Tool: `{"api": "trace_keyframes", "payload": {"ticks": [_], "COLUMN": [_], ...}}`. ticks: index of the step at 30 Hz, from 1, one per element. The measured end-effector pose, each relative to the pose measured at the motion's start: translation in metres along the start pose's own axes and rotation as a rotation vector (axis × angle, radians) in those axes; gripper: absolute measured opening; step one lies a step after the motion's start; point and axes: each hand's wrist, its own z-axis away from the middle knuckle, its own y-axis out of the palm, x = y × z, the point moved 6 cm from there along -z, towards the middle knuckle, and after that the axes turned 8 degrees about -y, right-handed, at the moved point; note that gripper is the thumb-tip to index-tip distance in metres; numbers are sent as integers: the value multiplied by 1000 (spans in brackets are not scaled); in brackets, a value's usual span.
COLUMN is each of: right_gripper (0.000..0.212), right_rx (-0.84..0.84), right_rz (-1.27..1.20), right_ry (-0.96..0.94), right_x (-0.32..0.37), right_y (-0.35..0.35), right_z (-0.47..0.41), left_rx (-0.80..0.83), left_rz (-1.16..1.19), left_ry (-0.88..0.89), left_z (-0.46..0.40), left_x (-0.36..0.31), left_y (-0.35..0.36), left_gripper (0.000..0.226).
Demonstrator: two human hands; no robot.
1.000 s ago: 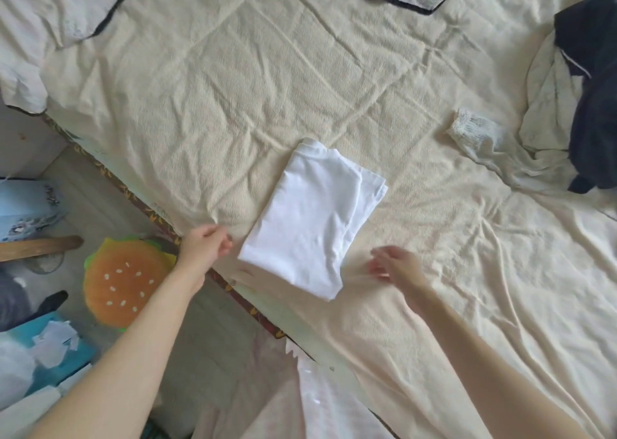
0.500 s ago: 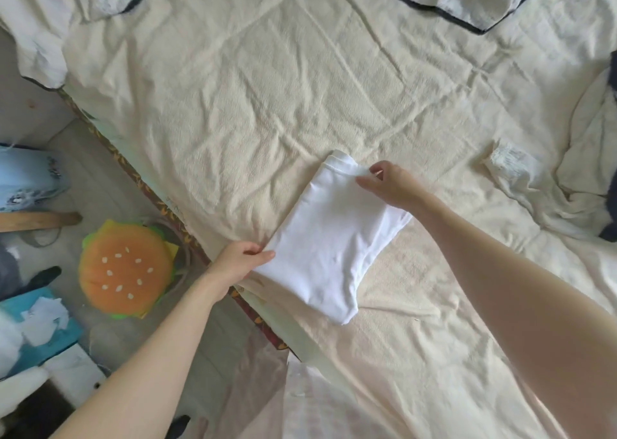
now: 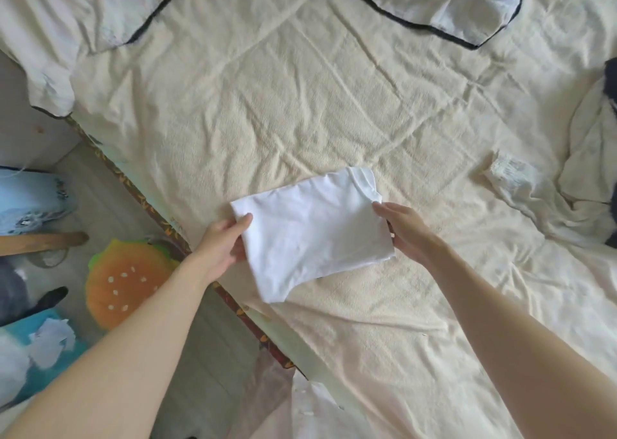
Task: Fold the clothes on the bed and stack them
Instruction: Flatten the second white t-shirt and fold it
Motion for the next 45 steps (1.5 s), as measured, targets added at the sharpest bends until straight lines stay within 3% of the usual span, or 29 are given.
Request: {"api": "trace_keyframes", "payload": {"ticks": [5,9,12,19,21,27,30,32,35,40,45], "right_gripper": [17,20,4,14,6,20,4,18,28,22,19], "right_rx": [1,-48,-81,-188,-240,-402,-442,-474,-520,-514,-522], "right_rz": [57,79,91,0,-27,-164,-253,-302,-393,-608,-647], "right_ry": [-5,-35,-73,-170,-205,-282,-284,-285,-293,-309,-315], "right_x": [9,11,14,7,-2,-58,-93,-116,-149,-200,-243], "right_y": [3,5,3,-9,-15,-34,-47,-56,-69,-90,-147], "right_z": [14,48,90,213,254,378,429,457,495,534,565], "left_rx": [-110,-171,-162,-79,-44,68,117,171,248,323,341], "left_rz": [-27,-194,-274,-297,-287,-331,-424,-478,-545,-658,-705], "left_ry": [65,188,262,337,382,520,592,619,646,631,617], "left_z": [8,29,56,140,171,262,297,318,346,373,391], "left_x": [31,28,25,34,42,89,109,125,150,193,240], "left_y": [0,-4,-9,-6,0,23,46,64,90,126,195], "left_gripper": [16,19,18,19,19,10,6,14,9,14,13]}}
